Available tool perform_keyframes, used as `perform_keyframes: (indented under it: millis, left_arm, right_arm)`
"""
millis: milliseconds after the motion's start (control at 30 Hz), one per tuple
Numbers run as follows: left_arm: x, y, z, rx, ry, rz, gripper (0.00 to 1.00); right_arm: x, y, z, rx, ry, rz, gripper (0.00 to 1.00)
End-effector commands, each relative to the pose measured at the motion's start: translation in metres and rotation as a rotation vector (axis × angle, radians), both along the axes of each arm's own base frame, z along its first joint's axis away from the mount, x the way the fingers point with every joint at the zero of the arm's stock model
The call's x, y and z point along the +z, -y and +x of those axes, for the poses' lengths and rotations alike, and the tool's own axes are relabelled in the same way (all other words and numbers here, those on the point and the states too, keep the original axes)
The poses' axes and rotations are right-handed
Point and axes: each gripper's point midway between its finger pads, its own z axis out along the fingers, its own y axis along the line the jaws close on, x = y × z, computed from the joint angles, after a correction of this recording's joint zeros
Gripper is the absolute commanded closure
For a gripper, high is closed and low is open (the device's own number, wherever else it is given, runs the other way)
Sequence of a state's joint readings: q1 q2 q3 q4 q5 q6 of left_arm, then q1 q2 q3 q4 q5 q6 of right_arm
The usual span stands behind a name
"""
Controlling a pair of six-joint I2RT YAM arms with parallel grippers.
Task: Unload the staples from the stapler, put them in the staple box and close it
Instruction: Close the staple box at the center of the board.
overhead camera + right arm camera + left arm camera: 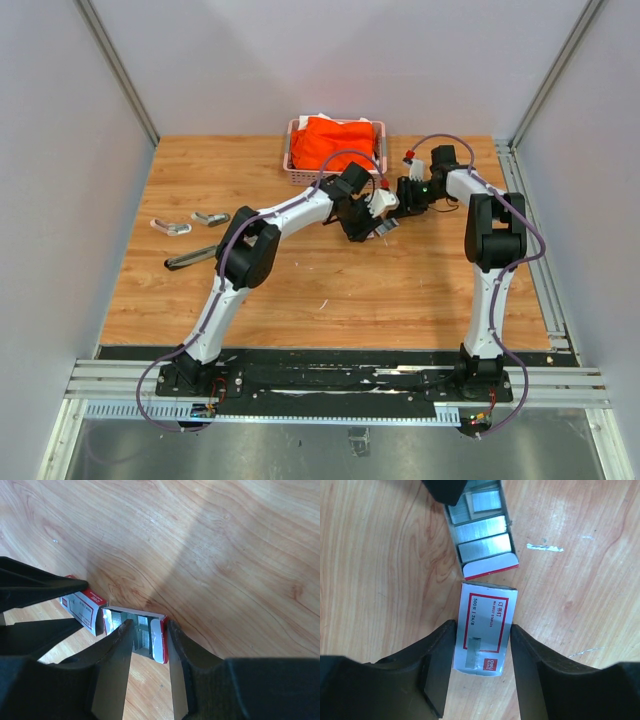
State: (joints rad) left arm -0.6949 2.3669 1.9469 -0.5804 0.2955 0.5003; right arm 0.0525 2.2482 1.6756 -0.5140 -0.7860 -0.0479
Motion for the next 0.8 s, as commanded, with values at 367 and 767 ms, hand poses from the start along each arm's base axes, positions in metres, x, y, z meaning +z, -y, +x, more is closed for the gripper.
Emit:
perform_keyframes:
  millis: [367,767]
  left_arm:
    - [-0.029,0.0,-0.023,0.009,-0.05,0.058,0.48]
    - [-0.035,0.0,-0.039,-0.076,-0.08,0.081,0.47]
  right_arm:
    - [-0.01,0.0,-0.029,0.021,-0.071,-0.047,0.65]
    - [-0.011,-0.002,-0.03,0.024,-0.079,-0.038,0.65]
